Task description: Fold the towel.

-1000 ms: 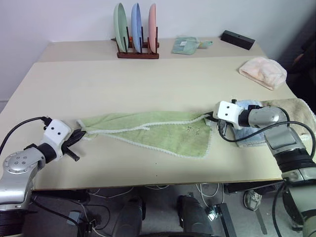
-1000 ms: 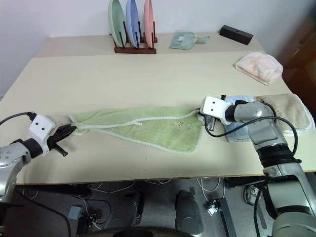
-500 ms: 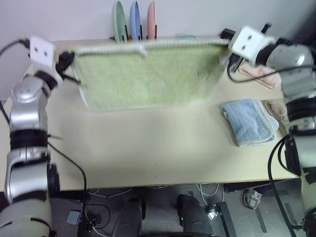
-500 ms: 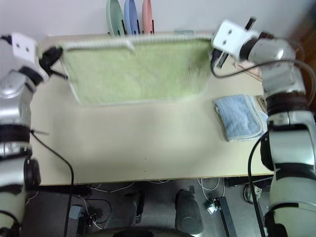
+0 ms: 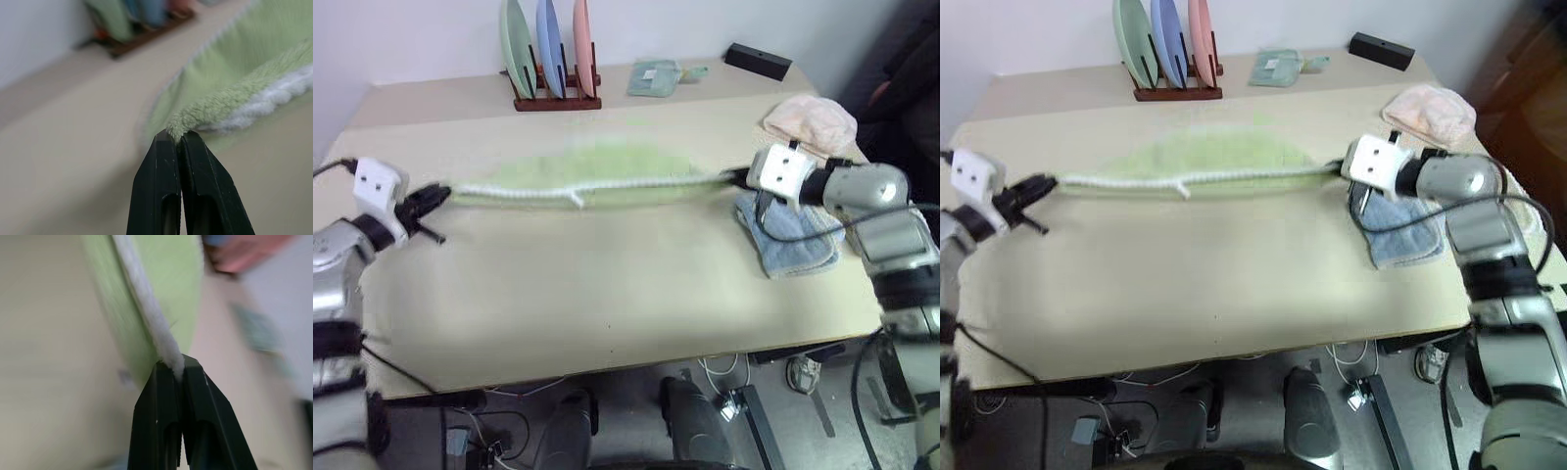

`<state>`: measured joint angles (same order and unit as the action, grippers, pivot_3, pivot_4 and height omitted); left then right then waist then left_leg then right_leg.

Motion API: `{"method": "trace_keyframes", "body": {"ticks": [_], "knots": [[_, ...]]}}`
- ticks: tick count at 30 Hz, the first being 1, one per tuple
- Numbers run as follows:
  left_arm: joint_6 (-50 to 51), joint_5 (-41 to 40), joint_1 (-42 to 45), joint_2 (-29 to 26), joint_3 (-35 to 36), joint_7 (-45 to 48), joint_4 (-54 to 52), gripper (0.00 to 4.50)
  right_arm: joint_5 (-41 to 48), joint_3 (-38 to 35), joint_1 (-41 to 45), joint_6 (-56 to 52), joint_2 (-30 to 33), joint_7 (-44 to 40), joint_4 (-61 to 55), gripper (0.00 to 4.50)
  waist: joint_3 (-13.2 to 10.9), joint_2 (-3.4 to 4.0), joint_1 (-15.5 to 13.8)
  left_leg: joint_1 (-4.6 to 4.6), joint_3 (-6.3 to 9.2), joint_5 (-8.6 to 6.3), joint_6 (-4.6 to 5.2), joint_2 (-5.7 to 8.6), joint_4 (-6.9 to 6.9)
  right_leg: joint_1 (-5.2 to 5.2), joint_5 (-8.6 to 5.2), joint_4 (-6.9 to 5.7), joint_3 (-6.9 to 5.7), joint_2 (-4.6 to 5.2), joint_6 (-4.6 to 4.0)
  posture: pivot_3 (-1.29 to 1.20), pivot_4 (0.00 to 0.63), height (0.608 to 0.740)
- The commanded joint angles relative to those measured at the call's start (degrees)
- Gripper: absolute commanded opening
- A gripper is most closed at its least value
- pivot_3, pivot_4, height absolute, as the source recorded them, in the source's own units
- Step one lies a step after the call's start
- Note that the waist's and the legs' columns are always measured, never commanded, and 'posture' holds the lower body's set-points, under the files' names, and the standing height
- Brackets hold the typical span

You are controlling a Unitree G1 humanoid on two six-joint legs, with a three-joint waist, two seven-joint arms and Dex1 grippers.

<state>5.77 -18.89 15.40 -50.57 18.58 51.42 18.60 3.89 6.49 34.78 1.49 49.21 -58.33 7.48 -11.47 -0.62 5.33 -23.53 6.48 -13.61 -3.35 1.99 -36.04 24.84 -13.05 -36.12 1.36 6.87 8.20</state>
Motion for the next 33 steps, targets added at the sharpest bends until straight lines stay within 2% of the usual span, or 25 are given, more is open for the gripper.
{"method": "trace_keyframes", "body": {"ticks": [1,3,6,10,16,24,33], "knots": [[6.39,-2.92,-10.20,-2.95,5.13,2.45,-11.45,0.00,6.36,-5.19,-7.99,-9.28,4.75,-3.66,-13.32,0.03,0.00,0.01,-0.55,0.10,0.00,-0.02,0.03,-0.01,0.00,-0.09,-0.02,0.04,0.01,0.00,-0.02,0.00,0.150,0.740],[11.06,-5.31,-18.46,-3.94,8.90,4.69,-17.51,0.00,10.69,-8.57,-15.64,-15.85,8.09,-5.62,-20.61,0.03,-0.01,-0.01,-1.43,0.23,-0.04,-0.02,0.03,-0.03,-0.08,-0.23,0.01,0.01,0.01,-0.02,-0.16,0.00,0.150,0.740],[17.48,-8.38,-25.75,-5.75,12.51,8.01,-23.01,0.00,15.10,-13.09,-24.42,-21.97,12.53,-9.02,-27.73,0.03,0.03,-0.07,-2.93,0.39,-0.04,-0.02,0.03,-0.06,-0.18,-0.46,-0.10,0.03,-0.01,-0.04,-0.41,0.00,0.150,0.740],[18.68,-8.32,-28.26,-7.18,13.24,9.96,-23.88,0.00,15.83,-14.96,-27.17,-23.23,13.51,-8.41,-29.29,0.03,0.10,-0.18,-3.88,0.43,-0.07,-0.02,0.03,-0.06,-0.27,-0.59,-0.12,0.11,-0.02,-0.03,-0.46,0.00,0.150,0.740],[16.10,-5.62,-18.59,-5.68,7.78,7.22,-18.78,0.00,11.91,-11.02,-19.67,-20.50,10.68,-5.08,-22.57,0.03,0.11,-0.18,-4.44,0.42,-0.11,-0.02,0.03,-0.06,-0.27,-0.55,-0.10,0.12,-0.02,-0.03,-0.44,0.00,0.150,0.740],[9.39,1.88,-1.74,-1.58,-3.92,4.81,-3.01,0.00,2.48,-0.30,-4.60,-11.47,2.28,-4.07,-2.69,0.03,0.12,-0.19,-4.11,0.42,-0.11,-0.01,0.02,-0.05,-0.20,-0.51,0.01,0.12,-0.03,-0.04,-0.24,0.00,0.150,0.740],[7.92,4.80,6.92,1.18,-8.58,4.75,7.35,0.00,-1.88,3.27,2.54,-3.80,-3.58,-4.78,12.12,0.03,0.12,-0.19,-4.09,0.40,-0.10,0.00,0.01,-0.04,-0.20,-0.46,0.02,0.06,-0.04,-0.04,-0.23,0.00,0.150,0.740]]}}
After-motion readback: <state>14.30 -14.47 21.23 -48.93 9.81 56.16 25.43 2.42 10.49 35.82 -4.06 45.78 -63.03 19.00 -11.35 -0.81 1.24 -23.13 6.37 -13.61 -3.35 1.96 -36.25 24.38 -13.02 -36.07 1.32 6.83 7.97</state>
